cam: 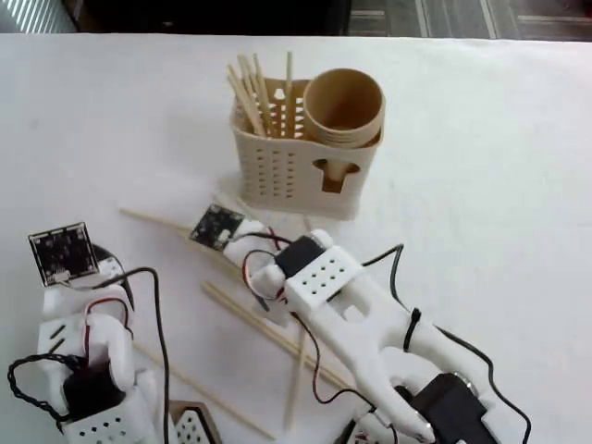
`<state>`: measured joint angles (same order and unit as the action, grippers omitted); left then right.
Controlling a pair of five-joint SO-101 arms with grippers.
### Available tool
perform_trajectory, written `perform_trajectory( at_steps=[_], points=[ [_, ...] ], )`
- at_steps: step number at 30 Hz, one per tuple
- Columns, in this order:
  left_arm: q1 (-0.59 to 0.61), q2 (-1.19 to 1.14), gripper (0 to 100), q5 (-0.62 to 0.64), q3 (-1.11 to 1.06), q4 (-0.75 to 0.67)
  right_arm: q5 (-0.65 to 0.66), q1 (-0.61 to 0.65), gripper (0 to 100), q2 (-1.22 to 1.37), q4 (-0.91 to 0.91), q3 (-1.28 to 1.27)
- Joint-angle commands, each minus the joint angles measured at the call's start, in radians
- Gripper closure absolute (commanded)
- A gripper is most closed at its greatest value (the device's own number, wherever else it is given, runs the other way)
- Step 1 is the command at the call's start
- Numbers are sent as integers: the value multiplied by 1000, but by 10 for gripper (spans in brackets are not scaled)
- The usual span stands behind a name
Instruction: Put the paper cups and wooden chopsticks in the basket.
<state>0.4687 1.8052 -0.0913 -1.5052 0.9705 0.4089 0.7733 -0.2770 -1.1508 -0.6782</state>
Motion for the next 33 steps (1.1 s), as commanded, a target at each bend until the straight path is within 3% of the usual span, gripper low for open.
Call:
perform_trajectory(
  at_steps=[1,7,22,26,33],
  points=[
    [5,10,977,5,5,-23,6,41,783,-16,-18,104],
    [5,10,977,5,5,-23,9,120,835,153,13,181],
    [5,10,977,5,5,-23,9,88,861,607,22,446],
    [5,10,977,5,5,-23,32,73,988,651,16,496],
    [5,10,977,5,5,-23,66,19,978,562,-59,526]
  ],
)
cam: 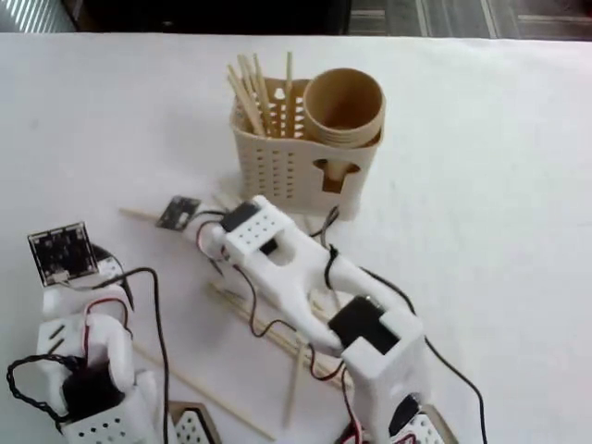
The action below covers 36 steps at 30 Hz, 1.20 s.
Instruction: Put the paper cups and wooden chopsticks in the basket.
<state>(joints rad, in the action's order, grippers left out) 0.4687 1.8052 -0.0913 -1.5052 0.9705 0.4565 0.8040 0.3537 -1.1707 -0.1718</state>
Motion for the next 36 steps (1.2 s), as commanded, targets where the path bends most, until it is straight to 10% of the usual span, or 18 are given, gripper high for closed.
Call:
perform_trajectory(
  at_steps=[1,36],
  points=[
    [5,10,977,5,5,-23,37,-12,978,-91,-58,18],
    [5,10,977,5,5,-23,6,61,927,87,-42,44]
  ],
)
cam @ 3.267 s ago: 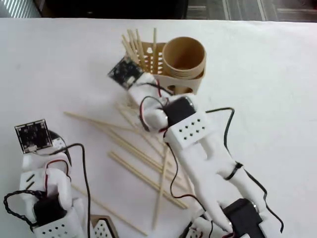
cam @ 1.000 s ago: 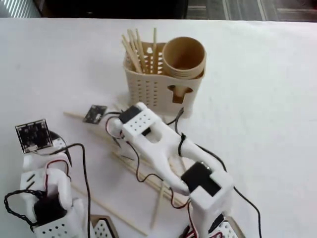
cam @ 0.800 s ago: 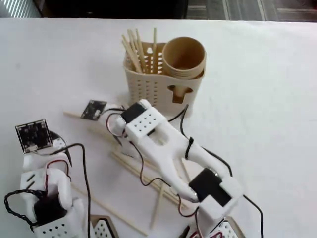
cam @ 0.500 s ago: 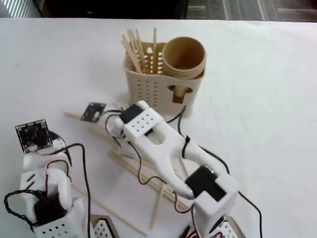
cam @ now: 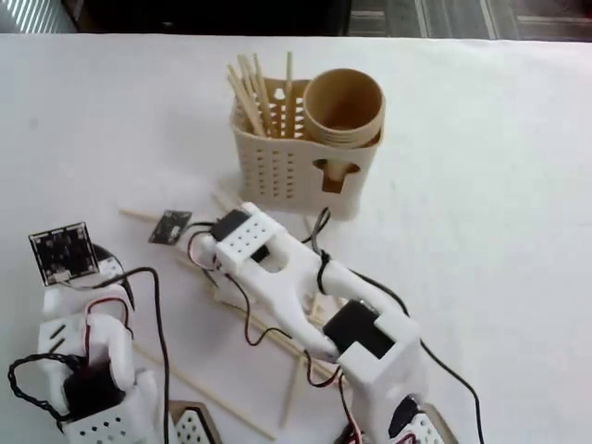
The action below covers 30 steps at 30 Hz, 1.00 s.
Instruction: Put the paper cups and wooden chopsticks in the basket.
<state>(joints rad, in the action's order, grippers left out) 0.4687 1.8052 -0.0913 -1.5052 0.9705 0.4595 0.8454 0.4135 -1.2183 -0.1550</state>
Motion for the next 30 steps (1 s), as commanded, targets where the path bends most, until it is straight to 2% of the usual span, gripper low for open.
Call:
perform_trajectory(
  at_steps=[1,6,14,20,30],
  points=[
    [5,10,977,5,5,-25,25,27,973,30,-1,37],
    [5,10,977,5,-3,-37,61,36,978,2,-10,28],
    [5,10,977,5,-3,-37,66,-64,978,-263,-108,25],
    [12,10,977,11,5,-37,66,-74,978,-358,-170,21],
    [108,12,976,74,8,-66,55,-76,954,-355,-85,-26]
  ],
)
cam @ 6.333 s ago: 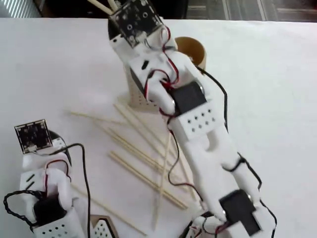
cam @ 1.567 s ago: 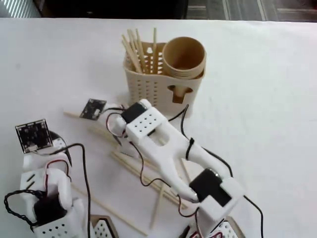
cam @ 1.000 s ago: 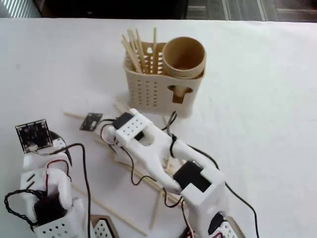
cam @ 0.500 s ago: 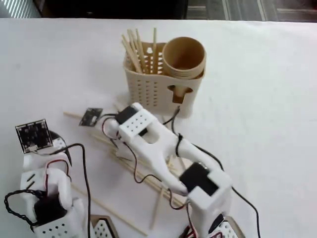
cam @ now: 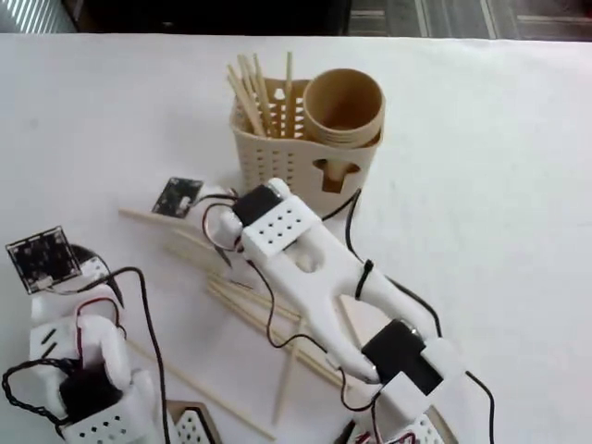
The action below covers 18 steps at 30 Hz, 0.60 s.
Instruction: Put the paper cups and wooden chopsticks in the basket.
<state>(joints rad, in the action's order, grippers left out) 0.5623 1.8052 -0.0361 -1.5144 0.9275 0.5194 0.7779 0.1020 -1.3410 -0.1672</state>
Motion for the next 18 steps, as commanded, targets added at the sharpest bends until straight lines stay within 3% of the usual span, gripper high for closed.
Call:
perform_trajectory(
  at_steps=[1,4,8,18],
  points=[
    [15,12,976,18,18,-23,-5,-8,923,-44,54,-31],
    [15,12,976,18,25,-21,-52,-8,831,-44,122,-80],
    [15,12,976,18,25,-21,-60,-8,794,-44,205,-115],
    [10,12,976,15,21,-21,-58,22,659,-2,209,-92]
  ],
)
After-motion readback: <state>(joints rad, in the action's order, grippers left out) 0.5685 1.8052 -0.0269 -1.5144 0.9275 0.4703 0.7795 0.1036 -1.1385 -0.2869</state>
